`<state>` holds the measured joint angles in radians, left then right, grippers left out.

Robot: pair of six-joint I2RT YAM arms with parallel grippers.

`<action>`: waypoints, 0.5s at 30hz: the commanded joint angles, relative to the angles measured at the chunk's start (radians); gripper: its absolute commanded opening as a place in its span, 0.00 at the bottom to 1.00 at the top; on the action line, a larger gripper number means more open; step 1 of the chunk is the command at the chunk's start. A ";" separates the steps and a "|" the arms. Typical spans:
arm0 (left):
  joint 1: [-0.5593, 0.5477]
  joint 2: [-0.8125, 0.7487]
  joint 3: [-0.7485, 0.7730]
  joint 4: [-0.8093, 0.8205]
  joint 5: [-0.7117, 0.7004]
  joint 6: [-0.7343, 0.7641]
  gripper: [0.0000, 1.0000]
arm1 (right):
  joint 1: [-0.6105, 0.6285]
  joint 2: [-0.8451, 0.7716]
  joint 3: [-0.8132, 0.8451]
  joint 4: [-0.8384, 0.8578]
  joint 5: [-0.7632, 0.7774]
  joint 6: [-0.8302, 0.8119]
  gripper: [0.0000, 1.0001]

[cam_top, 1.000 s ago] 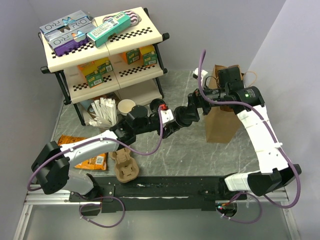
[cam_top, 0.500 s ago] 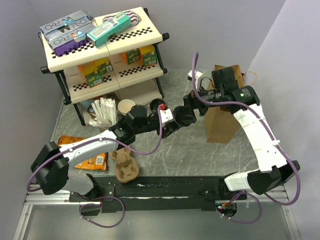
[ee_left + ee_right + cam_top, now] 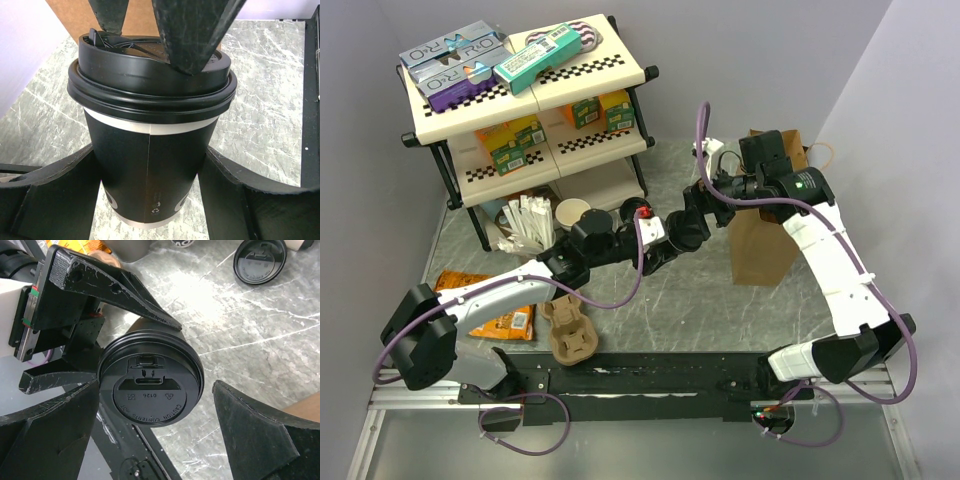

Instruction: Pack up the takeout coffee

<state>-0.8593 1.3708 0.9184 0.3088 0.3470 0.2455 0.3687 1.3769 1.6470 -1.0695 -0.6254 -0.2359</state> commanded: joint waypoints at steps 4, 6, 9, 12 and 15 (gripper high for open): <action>0.005 -0.038 0.013 0.029 0.023 -0.014 0.55 | 0.016 0.001 0.030 0.013 0.013 -0.003 1.00; 0.005 -0.036 0.013 0.030 0.023 -0.012 0.55 | 0.019 0.004 0.030 0.013 0.000 -0.002 1.00; 0.006 -0.038 0.014 0.029 0.026 -0.009 0.55 | 0.027 0.013 0.030 0.014 -0.011 0.000 1.00; 0.006 -0.036 0.014 0.030 0.023 -0.011 0.55 | 0.032 0.017 0.028 0.016 -0.016 0.000 1.00; 0.006 -0.039 0.013 0.032 0.023 -0.011 0.55 | 0.036 0.024 0.034 0.016 -0.017 -0.003 1.00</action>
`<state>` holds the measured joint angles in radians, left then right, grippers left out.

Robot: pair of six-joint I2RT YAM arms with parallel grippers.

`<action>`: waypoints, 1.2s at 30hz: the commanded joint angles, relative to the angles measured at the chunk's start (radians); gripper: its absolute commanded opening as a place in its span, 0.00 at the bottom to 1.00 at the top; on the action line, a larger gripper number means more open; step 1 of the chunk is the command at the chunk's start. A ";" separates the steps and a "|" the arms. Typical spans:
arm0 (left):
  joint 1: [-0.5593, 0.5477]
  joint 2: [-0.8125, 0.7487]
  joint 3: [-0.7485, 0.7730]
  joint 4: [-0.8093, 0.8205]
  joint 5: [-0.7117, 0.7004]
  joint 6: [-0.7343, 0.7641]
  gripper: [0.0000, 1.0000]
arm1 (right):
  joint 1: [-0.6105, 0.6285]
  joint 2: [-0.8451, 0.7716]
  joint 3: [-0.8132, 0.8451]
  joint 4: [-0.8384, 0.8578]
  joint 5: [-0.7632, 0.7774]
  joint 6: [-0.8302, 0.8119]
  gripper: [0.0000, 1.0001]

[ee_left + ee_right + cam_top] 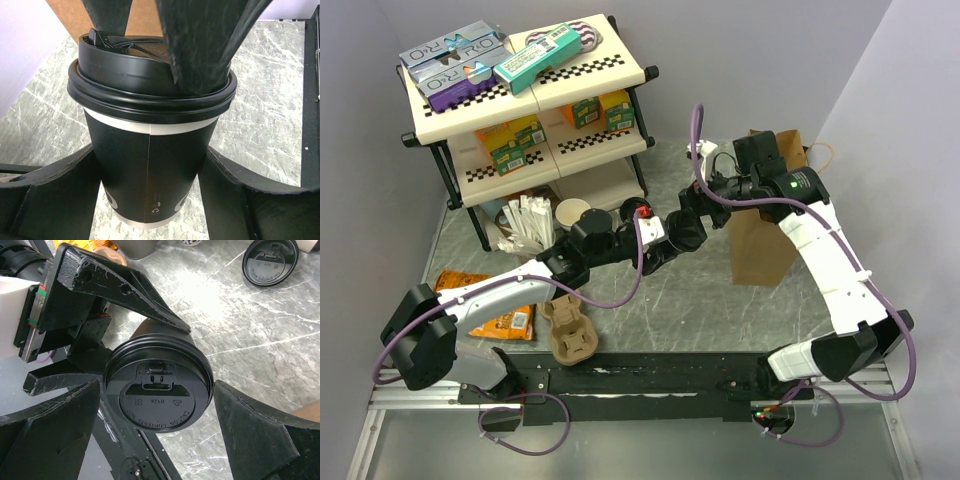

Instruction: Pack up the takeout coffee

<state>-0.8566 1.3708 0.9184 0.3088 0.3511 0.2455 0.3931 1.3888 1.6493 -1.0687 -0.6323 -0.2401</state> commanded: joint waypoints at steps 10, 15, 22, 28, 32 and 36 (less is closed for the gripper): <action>0.008 -0.036 0.011 0.038 0.011 -0.015 0.55 | 0.016 0.015 0.017 0.006 0.028 -0.022 0.91; 0.008 -0.033 0.010 0.046 -0.014 -0.020 0.64 | 0.020 0.015 0.012 -0.008 0.045 -0.050 0.79; 0.010 -0.029 0.013 0.032 -0.075 -0.008 0.90 | 0.013 -0.004 0.044 -0.004 0.083 -0.070 0.69; 0.024 -0.032 0.037 -0.086 -0.166 -0.005 0.99 | -0.060 -0.022 0.127 -0.005 0.114 -0.057 0.66; 0.039 -0.084 0.046 -0.184 -0.135 0.040 0.99 | -0.181 -0.028 0.193 0.012 0.074 -0.027 0.65; 0.039 -0.121 0.147 -0.208 -0.052 -0.053 0.99 | -0.296 -0.042 0.243 0.059 0.016 0.013 0.64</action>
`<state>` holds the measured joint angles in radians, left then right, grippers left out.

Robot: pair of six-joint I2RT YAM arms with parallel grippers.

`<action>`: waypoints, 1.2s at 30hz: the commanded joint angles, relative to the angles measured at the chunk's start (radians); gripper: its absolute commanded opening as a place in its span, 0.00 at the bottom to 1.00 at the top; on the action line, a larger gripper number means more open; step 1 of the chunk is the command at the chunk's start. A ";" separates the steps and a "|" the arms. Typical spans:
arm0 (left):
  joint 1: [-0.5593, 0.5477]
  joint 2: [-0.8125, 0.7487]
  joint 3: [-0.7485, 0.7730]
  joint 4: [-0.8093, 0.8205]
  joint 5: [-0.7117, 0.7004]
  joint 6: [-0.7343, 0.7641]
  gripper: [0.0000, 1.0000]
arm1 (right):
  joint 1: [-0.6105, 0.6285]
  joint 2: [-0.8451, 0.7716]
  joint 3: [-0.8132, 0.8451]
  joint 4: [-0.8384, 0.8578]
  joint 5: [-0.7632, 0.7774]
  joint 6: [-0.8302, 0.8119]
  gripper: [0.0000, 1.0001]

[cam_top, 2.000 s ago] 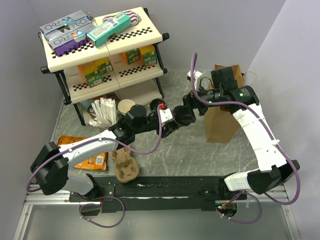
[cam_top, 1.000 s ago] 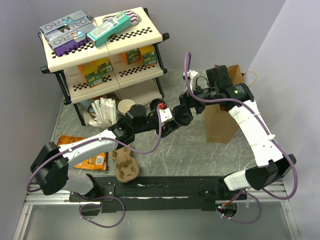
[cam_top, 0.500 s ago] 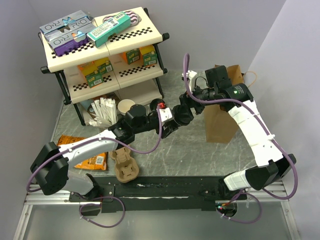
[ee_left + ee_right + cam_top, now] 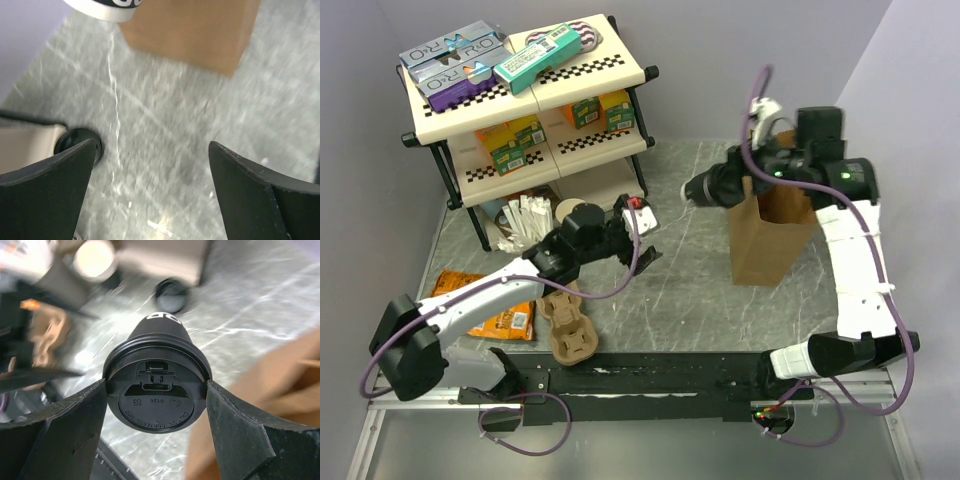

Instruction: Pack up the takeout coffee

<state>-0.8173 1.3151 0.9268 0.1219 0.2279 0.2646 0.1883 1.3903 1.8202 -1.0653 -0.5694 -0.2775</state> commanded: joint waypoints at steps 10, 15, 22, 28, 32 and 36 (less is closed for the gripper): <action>-0.029 0.257 0.702 -0.080 0.139 -0.429 1.00 | -0.271 -0.091 0.119 0.283 -0.191 0.195 0.63; -0.109 0.357 0.777 -0.070 0.104 -0.432 0.99 | -0.306 -0.137 0.096 0.454 -0.170 0.250 0.63; -0.151 0.507 0.924 -0.071 -0.010 -0.527 0.99 | -0.352 -0.244 -0.065 0.643 0.017 0.258 0.64; -0.149 0.693 1.102 -0.061 -0.036 -0.616 0.97 | -0.444 -0.298 -0.153 0.682 -0.007 0.342 0.63; -0.158 0.751 1.159 -0.088 -0.110 -0.654 0.92 | -0.484 -0.330 -0.196 0.689 -0.015 0.353 0.63; -0.160 0.766 1.169 -0.119 -0.194 -0.679 0.87 | -0.521 -0.359 -0.223 0.709 -0.037 0.371 0.63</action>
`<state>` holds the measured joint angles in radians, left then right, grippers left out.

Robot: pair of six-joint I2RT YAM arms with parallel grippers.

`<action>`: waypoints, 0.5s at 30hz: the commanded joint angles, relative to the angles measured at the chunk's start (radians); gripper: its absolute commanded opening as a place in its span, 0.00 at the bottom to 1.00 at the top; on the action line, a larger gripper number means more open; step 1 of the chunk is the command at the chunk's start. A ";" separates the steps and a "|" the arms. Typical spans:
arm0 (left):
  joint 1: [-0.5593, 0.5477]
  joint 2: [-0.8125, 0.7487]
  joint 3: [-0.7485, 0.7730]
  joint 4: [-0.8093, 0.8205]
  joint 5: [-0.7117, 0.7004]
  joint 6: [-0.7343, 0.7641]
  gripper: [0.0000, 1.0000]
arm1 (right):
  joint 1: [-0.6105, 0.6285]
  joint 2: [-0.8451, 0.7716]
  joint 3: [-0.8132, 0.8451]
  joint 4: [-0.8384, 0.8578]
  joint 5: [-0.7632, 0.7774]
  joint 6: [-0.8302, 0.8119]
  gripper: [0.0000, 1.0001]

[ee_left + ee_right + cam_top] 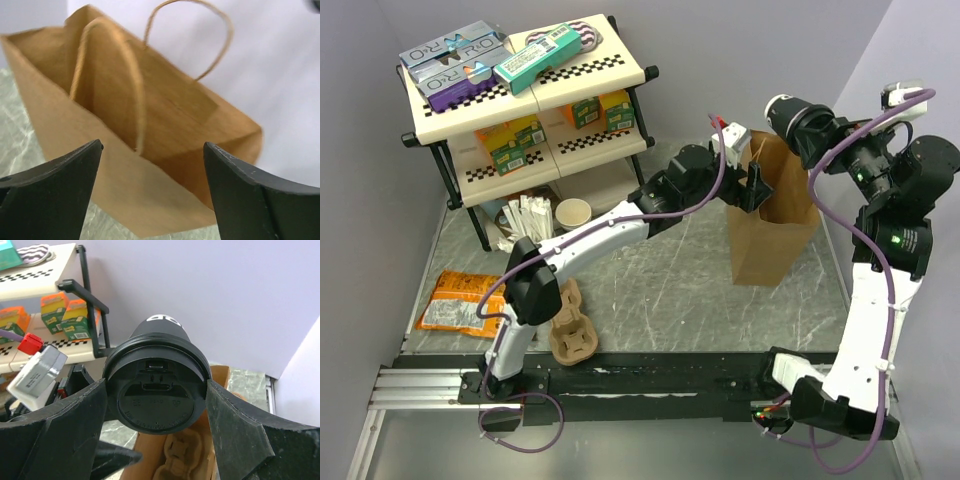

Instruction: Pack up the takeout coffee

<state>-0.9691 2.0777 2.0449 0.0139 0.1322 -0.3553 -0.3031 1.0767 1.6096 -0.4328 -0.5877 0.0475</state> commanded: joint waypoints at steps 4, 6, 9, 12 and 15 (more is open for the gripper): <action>-0.019 0.013 0.054 -0.046 -0.121 -0.059 0.80 | -0.041 -0.064 -0.056 0.097 -0.029 0.058 0.63; -0.022 0.016 0.055 -0.055 -0.125 -0.054 0.77 | -0.048 -0.069 -0.068 0.108 -0.034 0.064 0.64; -0.023 0.007 0.035 -0.069 -0.103 -0.040 0.67 | -0.057 -0.078 -0.088 0.118 -0.046 0.080 0.63; -0.019 -0.019 0.026 -0.095 -0.033 0.001 0.57 | -0.068 -0.086 -0.111 0.137 -0.052 0.091 0.63; -0.017 -0.044 0.029 -0.144 0.012 0.035 0.45 | -0.077 -0.086 -0.125 0.144 -0.061 0.101 0.63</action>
<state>-0.9844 2.0918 2.0480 -0.0662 0.0677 -0.3679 -0.3653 1.0077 1.4986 -0.3519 -0.6228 0.1097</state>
